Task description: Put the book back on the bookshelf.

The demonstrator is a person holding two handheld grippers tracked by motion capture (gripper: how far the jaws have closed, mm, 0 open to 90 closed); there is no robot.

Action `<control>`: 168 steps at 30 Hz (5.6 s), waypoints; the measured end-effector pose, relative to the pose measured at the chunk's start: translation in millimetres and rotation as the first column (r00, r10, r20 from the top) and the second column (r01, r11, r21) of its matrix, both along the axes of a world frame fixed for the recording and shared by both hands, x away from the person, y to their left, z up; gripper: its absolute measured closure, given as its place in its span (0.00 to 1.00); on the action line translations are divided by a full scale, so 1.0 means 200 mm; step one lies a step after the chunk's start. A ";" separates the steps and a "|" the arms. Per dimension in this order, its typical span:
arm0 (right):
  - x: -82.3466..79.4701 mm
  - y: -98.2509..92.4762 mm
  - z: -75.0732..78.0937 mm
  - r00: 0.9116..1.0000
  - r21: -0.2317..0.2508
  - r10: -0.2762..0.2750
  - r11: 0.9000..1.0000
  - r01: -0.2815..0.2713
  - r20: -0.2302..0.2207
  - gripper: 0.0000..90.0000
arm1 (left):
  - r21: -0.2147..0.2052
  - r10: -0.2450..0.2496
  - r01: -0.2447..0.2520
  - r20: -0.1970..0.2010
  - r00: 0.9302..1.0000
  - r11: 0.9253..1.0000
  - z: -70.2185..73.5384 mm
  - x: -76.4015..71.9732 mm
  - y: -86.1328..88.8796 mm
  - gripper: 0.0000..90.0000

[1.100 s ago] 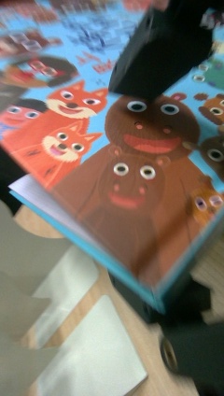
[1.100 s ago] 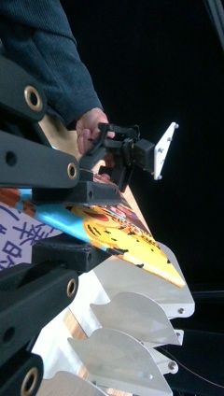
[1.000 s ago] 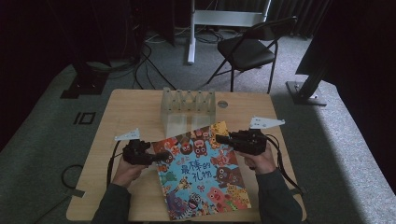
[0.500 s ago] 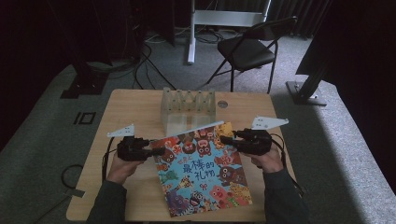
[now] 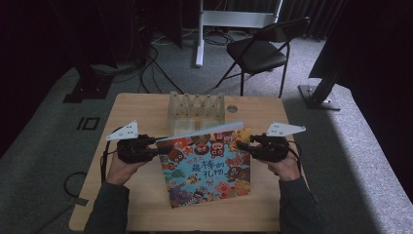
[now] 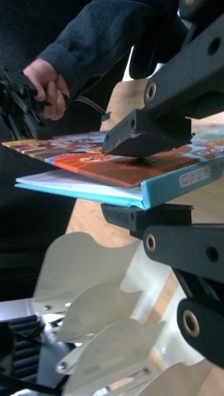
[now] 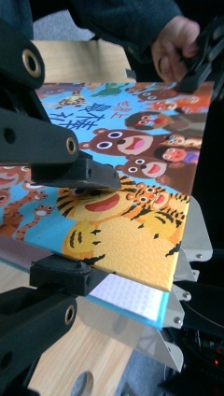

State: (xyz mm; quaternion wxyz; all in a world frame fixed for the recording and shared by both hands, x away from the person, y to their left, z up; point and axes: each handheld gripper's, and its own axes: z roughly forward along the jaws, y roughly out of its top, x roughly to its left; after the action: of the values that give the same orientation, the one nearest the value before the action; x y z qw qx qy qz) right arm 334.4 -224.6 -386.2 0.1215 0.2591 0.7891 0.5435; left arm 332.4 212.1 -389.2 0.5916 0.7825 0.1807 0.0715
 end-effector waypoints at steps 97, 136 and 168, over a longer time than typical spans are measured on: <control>-0.02 -0.27 -0.48 0.963 -0.141 -0.260 0.958 0.249 -0.066 0.63 | -0.072 0.068 -0.056 0.188 0.980 0.996 -0.14 -0.13 -0.26 0.84; 0.06 -0.35 -0.70 0.913 -0.268 -0.390 0.898 0.349 -0.117 0.55 | -0.144 0.068 -0.037 0.221 0.973 0.989 -0.14 -0.12 -0.31 0.81; 0.10 -0.39 -0.80 0.876 -0.351 -0.471 0.841 0.411 -0.104 0.45 | -0.153 0.121 -0.083 0.253 0.960 0.985 -0.16 -0.15 -0.33 0.88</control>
State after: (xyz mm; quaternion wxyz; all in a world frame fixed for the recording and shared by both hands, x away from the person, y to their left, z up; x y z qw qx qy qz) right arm 354.4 -302.4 -547.0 0.2096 0.4609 0.7926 0.3398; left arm 301.4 145.8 -420.7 0.6593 0.7123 0.1459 0.1915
